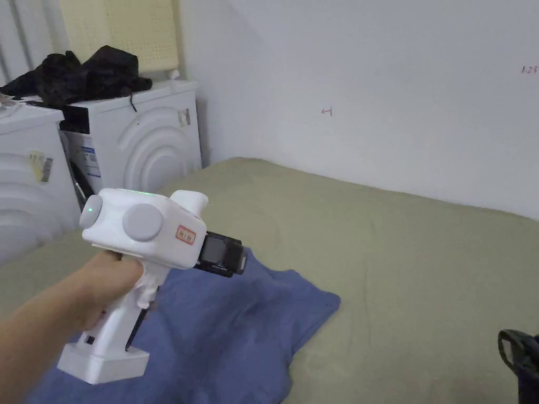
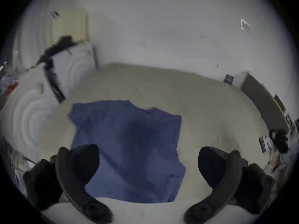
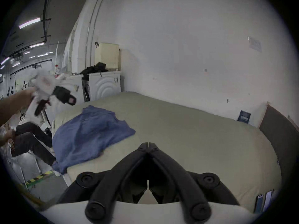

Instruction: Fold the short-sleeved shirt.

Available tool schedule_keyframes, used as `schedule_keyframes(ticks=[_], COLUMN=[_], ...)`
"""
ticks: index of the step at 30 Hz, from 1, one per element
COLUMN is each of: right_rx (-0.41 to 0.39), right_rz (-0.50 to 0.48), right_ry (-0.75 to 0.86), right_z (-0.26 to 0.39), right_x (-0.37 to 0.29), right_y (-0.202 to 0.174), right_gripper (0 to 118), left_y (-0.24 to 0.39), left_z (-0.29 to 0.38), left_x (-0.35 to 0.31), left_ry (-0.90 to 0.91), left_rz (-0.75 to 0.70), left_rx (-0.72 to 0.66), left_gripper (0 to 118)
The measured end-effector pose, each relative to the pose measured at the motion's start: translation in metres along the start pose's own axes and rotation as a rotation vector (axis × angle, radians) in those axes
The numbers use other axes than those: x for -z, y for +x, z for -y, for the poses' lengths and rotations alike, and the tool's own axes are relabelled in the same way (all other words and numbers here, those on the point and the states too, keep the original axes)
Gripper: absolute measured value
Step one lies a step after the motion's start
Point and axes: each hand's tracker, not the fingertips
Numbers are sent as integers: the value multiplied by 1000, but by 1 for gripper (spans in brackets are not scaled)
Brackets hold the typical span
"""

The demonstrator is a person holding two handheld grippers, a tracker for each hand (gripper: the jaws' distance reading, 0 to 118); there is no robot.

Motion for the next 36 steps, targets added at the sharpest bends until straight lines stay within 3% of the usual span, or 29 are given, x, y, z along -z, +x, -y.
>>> schedule_keyframes(ticks=[5, 9, 13, 15, 16, 17, 19, 24, 30, 36], right_rx=[4, 16, 18, 13, 12, 10, 14, 57, 68, 89], right_rz=[78, 104, 116, 126, 129, 132, 132, 128, 179, 288], right_ry=[-115, -178, -213, -219, -218, -216, -213, -197, -171, -148], right_z=[34, 53, 66, 70, 72, 73, 74, 76, 72, 68], right_x=[-7, -9, -5, -4, -4, -4, -5, -18, -50, -101], right_y=[30, 48, 60, 64, 63, 63, 64, 63, 75, 99], right_gripper=[0, 0, 0, 0, 0, 0, 0, 0, 0, 0], left_y=[13, 21, 22, 20, 20, 20, 17, 15, 64, 184], left_z=[-18, 4, 24, 30, 31, 29, 20, -1, -28, -54], left_x=[122, 181, 214, 215, 210, 200, 187, 148, 114, 100], left_ry=[-156, -233, -308, -353, -321, -254, -215, -119, -55, 12], left_rz=[-120, -76, -169, -172, -168, -170, -123, -40, 39, 299], left_rx=[25, -83, -41, -75, -85, -107, -140, -214, -77, 101], left_gripper=[118, 118, 114, 74, 62, 28, 3, 3, 3, 3])
